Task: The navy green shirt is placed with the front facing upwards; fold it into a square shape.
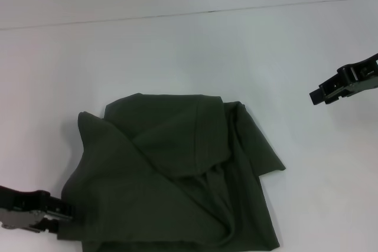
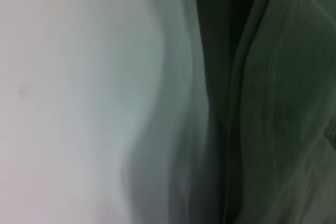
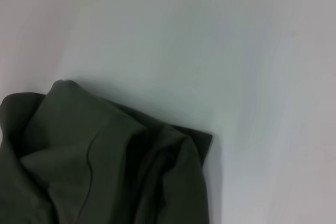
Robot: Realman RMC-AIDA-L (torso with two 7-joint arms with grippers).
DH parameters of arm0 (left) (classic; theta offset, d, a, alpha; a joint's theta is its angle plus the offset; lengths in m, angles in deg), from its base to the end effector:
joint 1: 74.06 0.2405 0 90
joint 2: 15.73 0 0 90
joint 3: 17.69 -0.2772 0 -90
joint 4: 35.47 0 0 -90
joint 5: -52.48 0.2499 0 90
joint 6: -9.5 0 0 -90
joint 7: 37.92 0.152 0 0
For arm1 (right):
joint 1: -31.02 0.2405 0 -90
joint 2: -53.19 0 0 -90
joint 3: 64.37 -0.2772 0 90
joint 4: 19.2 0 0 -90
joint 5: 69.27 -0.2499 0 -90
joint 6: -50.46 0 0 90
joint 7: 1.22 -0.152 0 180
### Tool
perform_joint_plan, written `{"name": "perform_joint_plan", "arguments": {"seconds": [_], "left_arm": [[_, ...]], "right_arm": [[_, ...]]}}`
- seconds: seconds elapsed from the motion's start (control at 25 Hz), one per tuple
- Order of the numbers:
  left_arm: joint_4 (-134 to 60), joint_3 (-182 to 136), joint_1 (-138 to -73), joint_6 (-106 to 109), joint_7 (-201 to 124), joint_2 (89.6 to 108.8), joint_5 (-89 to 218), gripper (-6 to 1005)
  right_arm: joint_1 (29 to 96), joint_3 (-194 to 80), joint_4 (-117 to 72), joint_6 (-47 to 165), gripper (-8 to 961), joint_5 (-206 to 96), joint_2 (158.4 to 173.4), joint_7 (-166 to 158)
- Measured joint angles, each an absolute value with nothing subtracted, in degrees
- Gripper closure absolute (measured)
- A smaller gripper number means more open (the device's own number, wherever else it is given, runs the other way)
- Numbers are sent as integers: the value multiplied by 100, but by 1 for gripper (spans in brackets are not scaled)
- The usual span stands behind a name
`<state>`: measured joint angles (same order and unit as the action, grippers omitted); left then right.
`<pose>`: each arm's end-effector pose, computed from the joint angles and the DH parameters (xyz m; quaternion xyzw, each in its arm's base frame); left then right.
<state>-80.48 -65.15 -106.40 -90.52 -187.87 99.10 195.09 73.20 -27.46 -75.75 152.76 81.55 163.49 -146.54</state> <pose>-0.3301 0.3463 0.0070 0.7266 0.6854 -0.0472 0.0051 0.2794 0.4204 0.1069 -0.7986 0.5852 -0.0323 0.1369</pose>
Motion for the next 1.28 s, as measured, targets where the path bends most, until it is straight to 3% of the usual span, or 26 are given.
{"name": "perform_joint_plan", "arguments": {"seconds": [0.24,0.48,0.68,1.04,1.28], "left_arm": [[-7991,-6471,-10660,-9037,-18775,9937,19491,379],[-8025,-6502,-10700,-9029,-18753,9966,19498,563],[-8037,-6506,-10701,-9120,-18754,9932,19504,794],[-8340,-6354,-10775,-9886,-18613,9826,19448,959],[-8201,-6125,-11062,-10028,-18399,9928,19190,995]], "right_arm": [[7320,-2746,-7572,15277,581,8155,16348,-14663],[7315,-2746,-7571,15284,580,8155,16348,-14671],[7312,-2746,-7571,15293,580,8155,16348,-14680],[7315,-2726,-7571,15297,579,8155,16348,-14693],[7319,-2719,-7571,15293,579,8155,16355,-14694]]}}
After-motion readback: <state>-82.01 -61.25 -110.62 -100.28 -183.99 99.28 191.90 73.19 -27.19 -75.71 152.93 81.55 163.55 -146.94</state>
